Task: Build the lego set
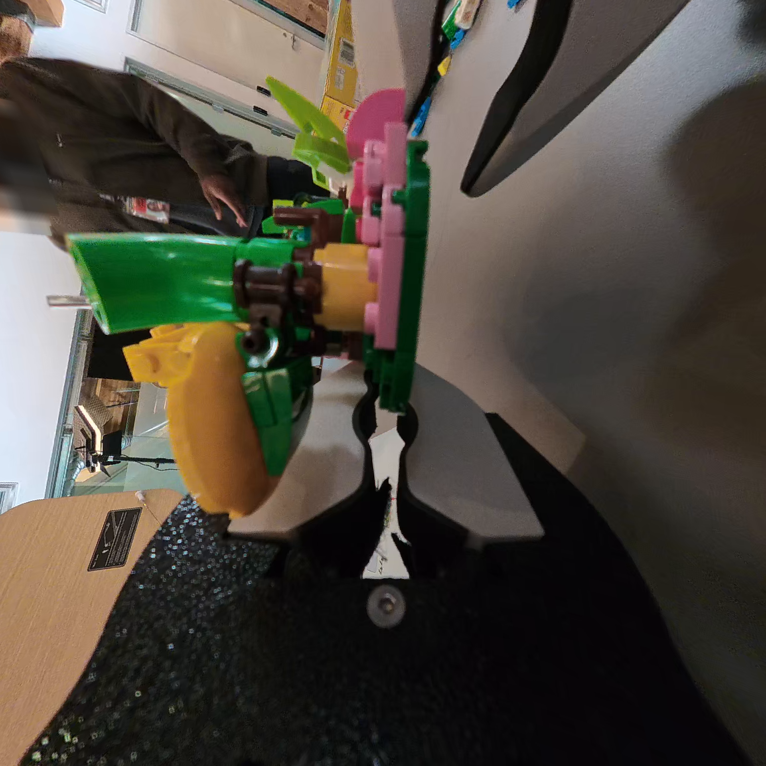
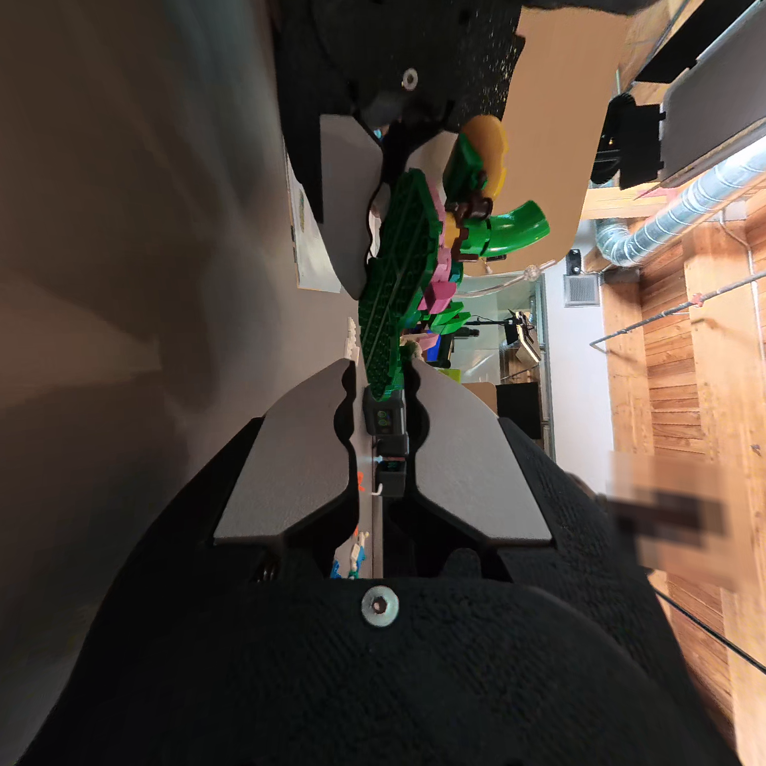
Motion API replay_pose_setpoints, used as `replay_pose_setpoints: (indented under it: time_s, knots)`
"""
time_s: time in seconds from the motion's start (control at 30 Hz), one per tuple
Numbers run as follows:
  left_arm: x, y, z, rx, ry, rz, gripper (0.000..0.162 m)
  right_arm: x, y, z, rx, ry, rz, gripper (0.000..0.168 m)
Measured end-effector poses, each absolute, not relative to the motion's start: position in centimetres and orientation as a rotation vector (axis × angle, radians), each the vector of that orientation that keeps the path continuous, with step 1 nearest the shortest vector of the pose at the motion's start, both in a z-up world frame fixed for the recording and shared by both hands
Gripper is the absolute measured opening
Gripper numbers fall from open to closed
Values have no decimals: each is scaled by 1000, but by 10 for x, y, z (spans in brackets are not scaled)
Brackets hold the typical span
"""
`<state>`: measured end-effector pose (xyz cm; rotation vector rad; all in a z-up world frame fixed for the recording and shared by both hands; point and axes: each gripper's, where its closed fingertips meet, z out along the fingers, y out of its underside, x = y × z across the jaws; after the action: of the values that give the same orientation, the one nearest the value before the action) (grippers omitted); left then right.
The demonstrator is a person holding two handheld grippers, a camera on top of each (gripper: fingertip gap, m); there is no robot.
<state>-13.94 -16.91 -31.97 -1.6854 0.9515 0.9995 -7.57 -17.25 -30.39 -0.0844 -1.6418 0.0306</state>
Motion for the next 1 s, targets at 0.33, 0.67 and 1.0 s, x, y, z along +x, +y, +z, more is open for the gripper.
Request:
replay_pose_setpoints:
  time_s: [0.33,0.67,1.0]
  knots:
    - [-129,-171,-316,-1621,991,998,5,-81,-171,-297,-59,-1565,12,7]
    - [-107,-176,-300,-1441,1020,898,5,-66,-165,-288,-122,-1581,245,6]
    - [-90,-187,-280,-1324,937,632,14,-50,-169,-273,-223,-1597,625,6]
